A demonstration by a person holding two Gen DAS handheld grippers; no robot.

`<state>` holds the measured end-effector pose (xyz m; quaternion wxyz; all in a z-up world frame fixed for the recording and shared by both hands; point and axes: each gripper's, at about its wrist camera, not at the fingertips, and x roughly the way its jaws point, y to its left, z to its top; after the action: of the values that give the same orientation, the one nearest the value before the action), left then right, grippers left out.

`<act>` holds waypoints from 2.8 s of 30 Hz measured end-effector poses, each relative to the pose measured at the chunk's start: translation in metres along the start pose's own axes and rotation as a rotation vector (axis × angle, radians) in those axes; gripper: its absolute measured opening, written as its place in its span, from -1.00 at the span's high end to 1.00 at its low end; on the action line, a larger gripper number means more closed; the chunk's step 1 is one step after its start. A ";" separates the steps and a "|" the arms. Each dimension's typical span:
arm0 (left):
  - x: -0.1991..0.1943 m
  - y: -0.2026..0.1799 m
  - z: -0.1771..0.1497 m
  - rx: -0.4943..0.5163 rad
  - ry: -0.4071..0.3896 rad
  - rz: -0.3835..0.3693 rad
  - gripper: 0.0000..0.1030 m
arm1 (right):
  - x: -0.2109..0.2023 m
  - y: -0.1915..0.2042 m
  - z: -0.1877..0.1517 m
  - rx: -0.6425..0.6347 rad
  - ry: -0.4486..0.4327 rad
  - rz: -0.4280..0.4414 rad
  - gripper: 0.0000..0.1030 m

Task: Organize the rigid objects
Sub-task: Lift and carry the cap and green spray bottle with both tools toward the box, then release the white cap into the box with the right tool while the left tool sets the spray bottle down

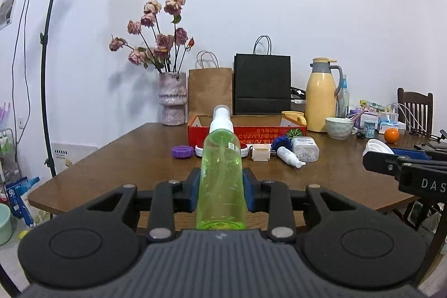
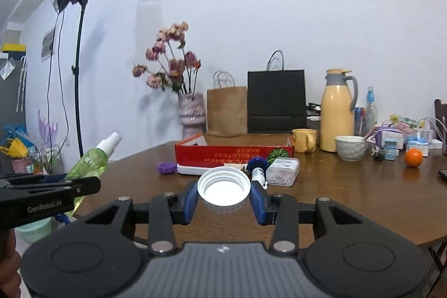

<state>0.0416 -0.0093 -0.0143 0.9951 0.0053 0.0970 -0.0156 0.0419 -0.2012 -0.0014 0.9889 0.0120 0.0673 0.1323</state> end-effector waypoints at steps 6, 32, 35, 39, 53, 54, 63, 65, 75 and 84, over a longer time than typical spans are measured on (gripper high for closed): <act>-0.019 0.005 -0.007 -0.004 0.003 -0.018 0.39 | -0.022 0.006 -0.002 -0.022 -0.018 -0.018 0.23; 0.086 0.013 0.052 -0.055 -0.034 -0.011 0.39 | 0.108 -0.029 0.055 0.004 0.011 -0.017 0.23; 0.111 0.016 0.068 -0.063 -0.026 -0.010 0.39 | 0.139 -0.041 0.071 0.018 0.038 -0.020 0.23; 0.157 0.021 0.093 -0.087 0.039 -0.033 0.39 | 0.181 -0.060 0.096 0.027 0.072 -0.017 0.23; 0.374 0.055 0.173 -0.170 0.405 -0.139 0.40 | 0.364 -0.091 0.182 0.059 0.271 0.160 0.23; 0.392 0.056 0.177 -0.168 0.433 -0.147 0.40 | 0.383 -0.090 0.185 0.065 0.298 0.176 0.23; 0.506 0.066 0.149 -0.196 0.631 -0.093 0.39 | 0.539 -0.075 0.159 0.252 0.582 0.275 0.23; 0.513 0.067 0.136 -0.173 0.656 -0.080 0.39 | 0.561 -0.066 0.144 0.243 0.624 0.272 0.23; 0.534 0.066 0.117 -0.161 0.659 -0.021 0.09 | 0.627 -0.039 0.098 0.310 0.749 0.291 0.15; 0.515 0.068 0.141 -0.160 0.592 -0.028 -0.65 | 0.606 -0.051 0.126 0.309 0.677 0.265 -0.61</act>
<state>0.5760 0.0411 0.0248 0.9205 -0.0704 0.3838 -0.0196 0.6519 -0.0914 0.0425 0.8716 0.1249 0.4066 0.2435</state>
